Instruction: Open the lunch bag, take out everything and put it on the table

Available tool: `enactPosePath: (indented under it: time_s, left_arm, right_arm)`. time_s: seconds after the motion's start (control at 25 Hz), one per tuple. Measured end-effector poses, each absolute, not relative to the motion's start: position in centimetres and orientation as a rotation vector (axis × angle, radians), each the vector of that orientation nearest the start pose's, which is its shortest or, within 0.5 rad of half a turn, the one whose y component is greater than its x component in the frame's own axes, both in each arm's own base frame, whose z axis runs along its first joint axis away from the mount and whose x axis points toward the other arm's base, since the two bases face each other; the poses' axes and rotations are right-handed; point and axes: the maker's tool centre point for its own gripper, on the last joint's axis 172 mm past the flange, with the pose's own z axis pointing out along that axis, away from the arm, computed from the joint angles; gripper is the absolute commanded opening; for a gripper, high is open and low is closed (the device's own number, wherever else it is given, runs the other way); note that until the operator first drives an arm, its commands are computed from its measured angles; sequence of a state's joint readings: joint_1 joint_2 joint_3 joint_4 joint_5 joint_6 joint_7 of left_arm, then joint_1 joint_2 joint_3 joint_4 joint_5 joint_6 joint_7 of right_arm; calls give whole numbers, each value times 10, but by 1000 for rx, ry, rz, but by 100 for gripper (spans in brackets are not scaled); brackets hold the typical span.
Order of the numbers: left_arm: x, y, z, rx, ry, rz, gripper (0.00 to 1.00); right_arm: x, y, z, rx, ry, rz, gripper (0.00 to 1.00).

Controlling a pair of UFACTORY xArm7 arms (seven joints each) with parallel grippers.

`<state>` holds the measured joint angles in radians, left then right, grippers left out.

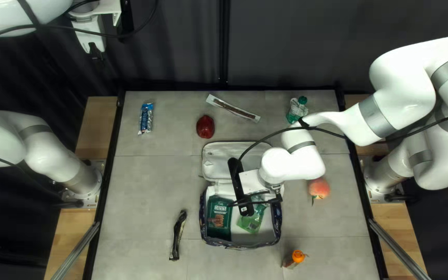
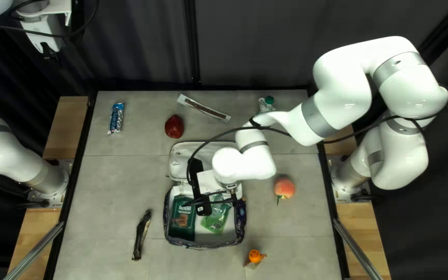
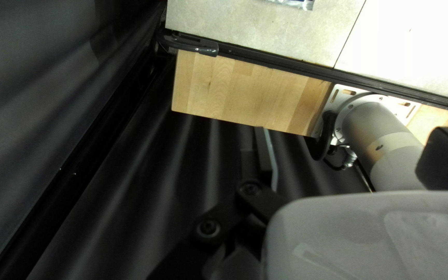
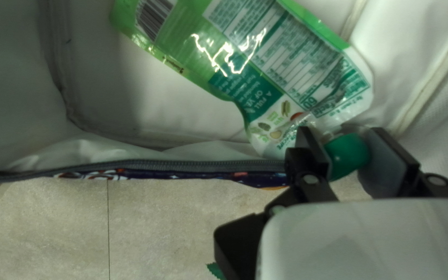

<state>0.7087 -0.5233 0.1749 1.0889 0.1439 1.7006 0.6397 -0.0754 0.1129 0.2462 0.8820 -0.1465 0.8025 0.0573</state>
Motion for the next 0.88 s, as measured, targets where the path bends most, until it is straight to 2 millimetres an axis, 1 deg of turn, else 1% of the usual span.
enactPosePath:
  time_s: [0.04, 0.4, 0.56, 0.68, 0.76, 0.88]
  left_arm:
    - [153, 252, 361, -3140, -361, 171, 100]
    - [153, 252, 361, -3140, -361, 171, 100]
    - [153, 252, 361, -3140, -361, 171, 100]
    - [153, 252, 361, -3140, -361, 171, 100]
    - [153, 252, 361, -3140, -361, 171, 100]
    - [153, 252, 361, -3140, -361, 171, 100]
  right_arm:
    - [446, 62, 99, -3206, -352, 20, 0]
    - [477, 81, 212, -3282, -434, -152, 0]
    - [496, 83, 251, -3305, -499, -230, 0]
    - [509, 75, 265, -3315, -553, -267, 0]
    - [521, 68, 269, -3316, -586, -283, 0]
    - [545, 53, 269, -3320, -641, -303, 0]
